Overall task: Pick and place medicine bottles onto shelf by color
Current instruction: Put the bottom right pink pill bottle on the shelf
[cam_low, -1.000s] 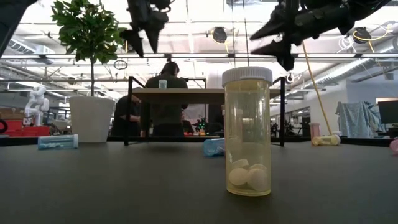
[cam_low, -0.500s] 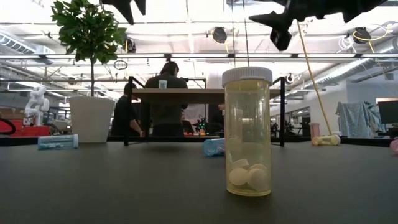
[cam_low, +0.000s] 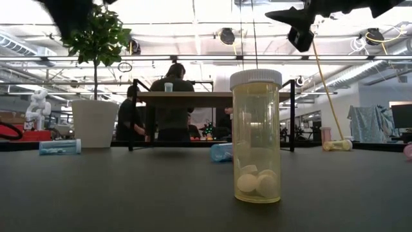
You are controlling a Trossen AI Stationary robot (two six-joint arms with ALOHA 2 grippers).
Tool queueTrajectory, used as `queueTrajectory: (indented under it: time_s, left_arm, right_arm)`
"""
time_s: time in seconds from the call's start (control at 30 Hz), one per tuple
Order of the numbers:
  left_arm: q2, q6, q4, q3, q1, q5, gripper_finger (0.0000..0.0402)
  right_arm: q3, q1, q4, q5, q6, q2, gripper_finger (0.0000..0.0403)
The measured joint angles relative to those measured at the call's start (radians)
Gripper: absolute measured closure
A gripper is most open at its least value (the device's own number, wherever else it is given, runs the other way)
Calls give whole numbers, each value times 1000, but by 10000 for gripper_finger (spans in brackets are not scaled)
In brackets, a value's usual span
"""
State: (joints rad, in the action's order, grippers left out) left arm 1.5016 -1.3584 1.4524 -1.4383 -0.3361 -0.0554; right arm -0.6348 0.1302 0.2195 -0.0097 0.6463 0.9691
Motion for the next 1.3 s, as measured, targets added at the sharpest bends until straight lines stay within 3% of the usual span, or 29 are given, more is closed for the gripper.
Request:
queueTrajectory:
  time_s: [0.1, 0.3, 0.57, 0.8, 0.93, 1.17, 1.3]
  left_arm:
    - [3, -98, -98, 94, -55, 63, 160]
    - [2, -168, -220, 238, -101, 166, 160]
    - [-12, -265, -423, 395, -180, 198, 160]
    - [-33, -431, -537, 507, -307, 190, 160]
    - [-33, -523, -570, 557, -351, 197, 160]
    - [-32, -642, -822, 673, -382, 192, 160]
    - [-33, -676, -863, 708, -385, 186, 160]
  right_arm:
    - [2, 34, 0, 62, 37, 0, 241]
    - [2, 105, -7, 322, 109, 6, 241]
    - [-10, 195, -12, 334, 303, 152, 241]
    - [-64, 263, -4, 412, 416, 302, 241]
    - [-74, 273, 3, 429, 464, 325, 241]
    - [-75, 284, 3, 433, 494, 318, 241]
    - [-75, 284, 2, 433, 494, 319, 241]
